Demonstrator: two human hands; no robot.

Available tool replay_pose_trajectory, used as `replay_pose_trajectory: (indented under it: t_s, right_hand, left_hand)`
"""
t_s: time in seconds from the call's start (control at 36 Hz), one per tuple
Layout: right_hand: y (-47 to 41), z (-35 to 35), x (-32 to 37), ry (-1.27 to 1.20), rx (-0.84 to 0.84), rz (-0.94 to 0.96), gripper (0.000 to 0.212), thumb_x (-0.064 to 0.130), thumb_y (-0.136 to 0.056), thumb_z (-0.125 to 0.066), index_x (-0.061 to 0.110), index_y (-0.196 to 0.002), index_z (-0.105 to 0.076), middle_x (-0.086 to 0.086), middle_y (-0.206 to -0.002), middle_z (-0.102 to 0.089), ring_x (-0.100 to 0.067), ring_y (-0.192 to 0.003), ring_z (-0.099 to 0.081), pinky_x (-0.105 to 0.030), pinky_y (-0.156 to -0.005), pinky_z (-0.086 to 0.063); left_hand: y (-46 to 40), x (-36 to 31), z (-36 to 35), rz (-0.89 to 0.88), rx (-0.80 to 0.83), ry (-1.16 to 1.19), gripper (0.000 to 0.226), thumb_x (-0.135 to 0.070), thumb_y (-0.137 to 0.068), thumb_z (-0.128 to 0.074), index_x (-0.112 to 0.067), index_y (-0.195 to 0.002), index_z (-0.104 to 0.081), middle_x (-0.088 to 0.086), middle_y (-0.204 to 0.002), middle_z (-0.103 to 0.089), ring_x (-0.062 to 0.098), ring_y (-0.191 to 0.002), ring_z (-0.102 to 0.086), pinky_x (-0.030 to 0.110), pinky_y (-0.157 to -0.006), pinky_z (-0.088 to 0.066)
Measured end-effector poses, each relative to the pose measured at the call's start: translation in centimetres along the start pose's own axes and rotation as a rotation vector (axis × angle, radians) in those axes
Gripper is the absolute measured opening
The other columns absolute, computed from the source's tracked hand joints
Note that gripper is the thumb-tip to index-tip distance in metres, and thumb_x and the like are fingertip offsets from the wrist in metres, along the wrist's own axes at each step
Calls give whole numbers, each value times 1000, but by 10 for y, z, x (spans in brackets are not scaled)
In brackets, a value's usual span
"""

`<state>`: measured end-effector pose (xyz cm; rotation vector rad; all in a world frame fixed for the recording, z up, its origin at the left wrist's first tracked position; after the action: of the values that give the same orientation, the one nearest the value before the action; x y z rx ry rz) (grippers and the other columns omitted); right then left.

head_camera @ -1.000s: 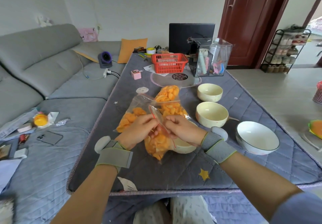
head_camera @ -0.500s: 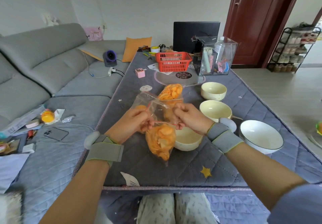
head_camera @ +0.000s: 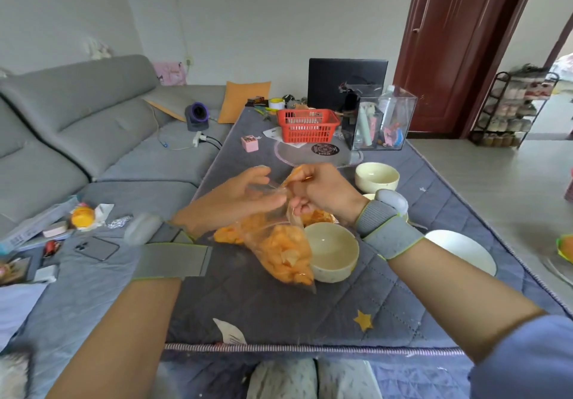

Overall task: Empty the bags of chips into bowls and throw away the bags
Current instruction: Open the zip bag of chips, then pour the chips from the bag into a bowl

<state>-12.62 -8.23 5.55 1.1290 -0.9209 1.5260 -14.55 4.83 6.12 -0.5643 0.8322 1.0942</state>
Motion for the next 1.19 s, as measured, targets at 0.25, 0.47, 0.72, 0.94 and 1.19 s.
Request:
replay_pose_trajectory:
  t_s: [0.25,0.47,0.72,0.94,1.19]
  right_hand:
    - [8,26,44,50,-108,189,26,0,-83,-58,12,-60,-57,4,-48,-62,-1,-41,-55,-13,-46,-48]
    - [31,80,10,-73,-336,153,24,13,-92,-47,-2,-101,-62,-10,-73,-59,-14,-64,-52,-18,-63,-43]
    - [64,88,-108,-550,-149,-416,50,58,-86,-39,18,-110,-57,-8,-104,-67,-28,-97,-63,-37,-83,-53]
    - [61,100,-120,-699,-119,-367,35,44,-88,-47,22,-112,-59,-7,-106,-68,-22,-91,-67,-32,-77,-58]
    - [54,133,-126,-429,-450,-195,32,16,-84,-60,18,-115,-54,-6,-100,-63,-18,-80,-64,-35,-65,-60]
  left_hand:
    - [-5,-31,1,-53,-274,-311,66,-42,-72,-70,-20,-128,-44,-5,-108,-58,16,-102,-56,35,-93,-45]
    - [-25,-58,1,-162,-438,-227,19,-22,-81,-60,-5,-87,-67,15,-93,-67,31,-92,-60,39,-80,-46]
    - [-51,-56,-44,-258,-444,281,4,-14,-82,-65,-18,-83,-65,-7,-75,-64,11,-72,-58,26,-74,-46]
    - [-61,-24,-81,-231,-401,407,18,-16,-83,-64,-32,-75,-61,-8,-80,-65,10,-77,-60,26,-75,-47]
    - [-61,48,-114,-53,-259,300,6,-27,-68,-71,-24,-72,-68,-1,-80,-70,11,-78,-63,27,-75,-49]
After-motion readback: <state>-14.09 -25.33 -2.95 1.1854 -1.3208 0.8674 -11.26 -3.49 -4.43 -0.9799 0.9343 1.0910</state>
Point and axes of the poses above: each hand's wrist, its own y-axis away from the middle knuckle, its own z-axis out of the back of the hand, x = y × z, the point moved 7 cm from there along -y, towards the middle knuckle
